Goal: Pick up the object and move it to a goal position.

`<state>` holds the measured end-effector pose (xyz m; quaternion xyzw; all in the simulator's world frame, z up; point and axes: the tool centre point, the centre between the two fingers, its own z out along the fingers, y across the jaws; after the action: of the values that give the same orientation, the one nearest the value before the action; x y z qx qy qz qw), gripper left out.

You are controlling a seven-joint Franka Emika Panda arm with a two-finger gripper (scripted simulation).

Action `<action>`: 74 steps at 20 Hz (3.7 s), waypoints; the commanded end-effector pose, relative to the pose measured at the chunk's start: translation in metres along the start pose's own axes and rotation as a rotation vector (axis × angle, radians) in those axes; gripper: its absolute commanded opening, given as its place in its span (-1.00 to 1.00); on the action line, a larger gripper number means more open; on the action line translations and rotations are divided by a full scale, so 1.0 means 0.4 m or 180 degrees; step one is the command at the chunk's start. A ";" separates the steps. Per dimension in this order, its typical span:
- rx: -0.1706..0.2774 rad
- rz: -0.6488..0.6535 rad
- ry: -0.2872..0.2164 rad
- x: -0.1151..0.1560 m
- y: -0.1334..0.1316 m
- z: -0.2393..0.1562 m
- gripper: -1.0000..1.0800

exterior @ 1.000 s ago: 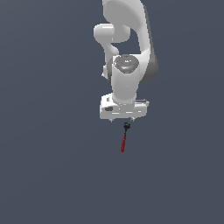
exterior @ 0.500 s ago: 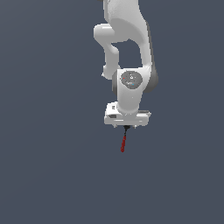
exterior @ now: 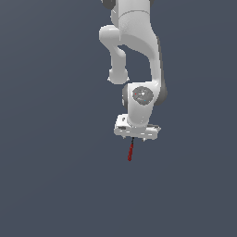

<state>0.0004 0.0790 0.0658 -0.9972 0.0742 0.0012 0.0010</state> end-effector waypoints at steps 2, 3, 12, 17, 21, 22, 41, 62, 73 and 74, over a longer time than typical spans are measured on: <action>-0.0006 0.0040 0.0008 0.000 -0.003 0.012 0.92; -0.0006 0.0042 0.0008 0.000 -0.003 0.013 0.92; -0.0006 0.0035 0.0005 -0.002 -0.002 0.064 0.92; -0.0006 0.0040 0.0007 -0.003 -0.002 0.122 0.92; -0.0006 0.0042 0.0008 -0.001 -0.003 0.138 0.92; -0.0006 0.0042 0.0008 0.000 -0.003 0.138 0.92; -0.0008 0.0048 0.0009 0.004 0.041 0.098 -1.00; -0.0002 0.0046 0.0008 0.047 0.471 -0.323 -1.00; -0.0005 0.0042 0.0008 0.075 0.637 -0.487 -1.00; -0.0005 0.0042 0.0008 0.077 0.644 -0.494 -1.00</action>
<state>-0.0071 -0.1761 0.2577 -0.9967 0.0816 -0.0005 0.0001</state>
